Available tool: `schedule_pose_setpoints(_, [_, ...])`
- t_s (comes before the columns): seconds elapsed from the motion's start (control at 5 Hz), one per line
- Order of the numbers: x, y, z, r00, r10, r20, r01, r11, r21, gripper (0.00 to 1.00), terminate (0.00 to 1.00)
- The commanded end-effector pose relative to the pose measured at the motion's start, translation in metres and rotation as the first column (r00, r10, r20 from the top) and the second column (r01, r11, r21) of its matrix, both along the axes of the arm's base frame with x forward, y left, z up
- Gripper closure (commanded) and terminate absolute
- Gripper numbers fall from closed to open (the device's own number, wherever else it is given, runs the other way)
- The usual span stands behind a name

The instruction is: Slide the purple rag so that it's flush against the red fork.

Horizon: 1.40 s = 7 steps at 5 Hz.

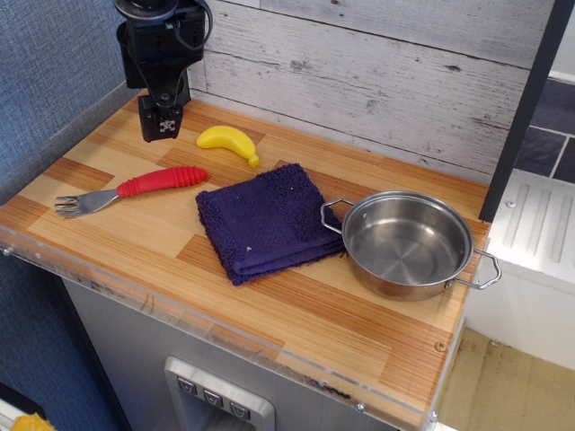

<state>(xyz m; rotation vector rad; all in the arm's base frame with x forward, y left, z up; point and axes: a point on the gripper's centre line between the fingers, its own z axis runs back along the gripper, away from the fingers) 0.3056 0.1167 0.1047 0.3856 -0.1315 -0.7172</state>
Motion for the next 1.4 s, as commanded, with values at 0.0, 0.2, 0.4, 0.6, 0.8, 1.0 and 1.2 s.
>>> schedule_pose_setpoints(0.0, [0.000, 0.000, 0.000, 1.000, 0.000, 0.000, 0.000, 1.000, 0.000, 0.00, 0.00])
schedule_pose_setpoints(0.2, [0.009, -0.019, 0.019, 0.996, 0.089, 0.008, -0.088, 0.994, -0.061, 0.00, 0.00])
schedule_pose_setpoints(0.4, [0.008, -0.037, 0.022, 0.997, 0.075, 0.007, -0.074, 0.990, -0.124, 0.00, 0.00])
schedule_pose_setpoints(0.6, [0.002, -0.051, 0.012, 0.999, 0.053, -0.006, -0.053, 0.985, -0.163, 0.00, 0.00])
schedule_pose_setpoints(0.8, [0.003, -0.063, -0.009, 1.000, -0.001, -0.017, -0.004, 0.959, -0.285, 0.00, 0.00])
schedule_pose_setpoints(1.0, [0.006, -0.071, -0.029, 0.998, -0.038, -0.048, 0.023, 0.957, -0.290, 0.00, 0.00])
schedule_pose_setpoints(1.2, [0.012, -0.075, -0.042, 0.997, -0.048, -0.065, 0.027, 0.957, -0.288, 0.00, 0.00])
